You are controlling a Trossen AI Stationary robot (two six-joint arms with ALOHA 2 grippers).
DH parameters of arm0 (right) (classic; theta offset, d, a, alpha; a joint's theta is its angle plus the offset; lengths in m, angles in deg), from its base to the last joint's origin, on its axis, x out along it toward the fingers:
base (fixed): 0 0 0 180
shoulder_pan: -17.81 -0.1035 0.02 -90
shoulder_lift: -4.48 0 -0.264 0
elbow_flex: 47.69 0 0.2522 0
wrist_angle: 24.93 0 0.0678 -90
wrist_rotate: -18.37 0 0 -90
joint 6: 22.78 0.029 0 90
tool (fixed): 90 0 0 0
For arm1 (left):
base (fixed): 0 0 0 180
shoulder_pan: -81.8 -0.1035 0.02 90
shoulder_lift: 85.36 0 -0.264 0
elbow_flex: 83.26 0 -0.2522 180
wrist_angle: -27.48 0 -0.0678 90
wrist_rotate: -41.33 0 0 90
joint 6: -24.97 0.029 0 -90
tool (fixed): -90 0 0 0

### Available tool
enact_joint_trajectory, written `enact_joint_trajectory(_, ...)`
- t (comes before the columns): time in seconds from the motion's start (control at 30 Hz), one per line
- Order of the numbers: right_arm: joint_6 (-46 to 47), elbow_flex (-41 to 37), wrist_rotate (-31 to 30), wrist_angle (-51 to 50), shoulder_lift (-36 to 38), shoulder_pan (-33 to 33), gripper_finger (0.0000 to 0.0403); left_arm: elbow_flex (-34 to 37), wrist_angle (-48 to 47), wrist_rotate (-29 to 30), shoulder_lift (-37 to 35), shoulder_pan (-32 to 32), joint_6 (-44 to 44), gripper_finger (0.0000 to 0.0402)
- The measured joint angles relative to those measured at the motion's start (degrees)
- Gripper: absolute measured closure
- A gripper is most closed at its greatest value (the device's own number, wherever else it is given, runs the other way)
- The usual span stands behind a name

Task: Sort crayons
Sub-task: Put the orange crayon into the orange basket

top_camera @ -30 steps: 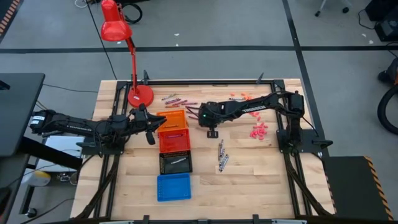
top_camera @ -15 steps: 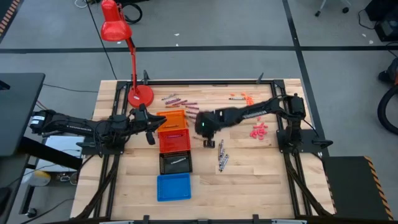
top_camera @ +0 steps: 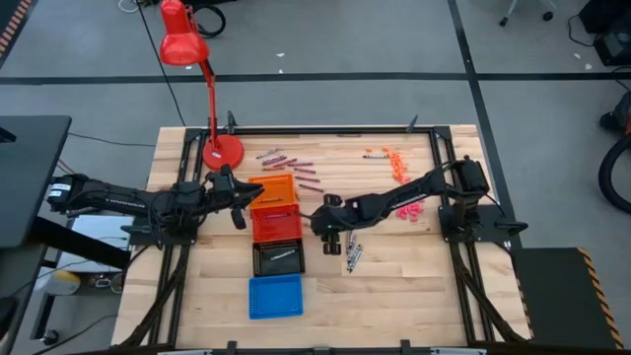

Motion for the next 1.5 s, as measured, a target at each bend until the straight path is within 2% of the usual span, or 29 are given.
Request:
enact_joint_trajectory(0.4,1.0,-5.8,0.6,7.7,0.0,0.5,0.0234,0.0,0.0,0.0,0.0,0.0,-0.1,0.0331)
enact_joint_trajectory(0.67,2.7,-8.7,-1.7,9.4,0.1,0.5,0.0245,0.0,-0.1,0.0,0.0,0.0,0.0,0.0331)
enact_joint_trajectory(0.77,3.3,-8.9,-2.3,9.4,0.1,0.4,0.0268,0.0,-0.1,0.0,0.0,0.0,0.0,0.0331)
enact_joint_trajectory(1.03,4.8,-9.2,-1.1,9.1,0.2,0.4,0.036,0.0,-0.1,0.0,0.0,0.0,0.0,0.0331)
enact_joint_trajectory(1.17,5.6,-9.2,-1.2,9.1,0.3,0.4,0.0388,0.0,-0.1,0.0,0.0,0.0,0.0,0.0331)
enact_joint_trajectory(1.5,5.0,-8.0,-1.6,7.7,0.1,0.6,0.0375,0.0,-0.1,0.0,0.0,0.0,0.0,0.0331)
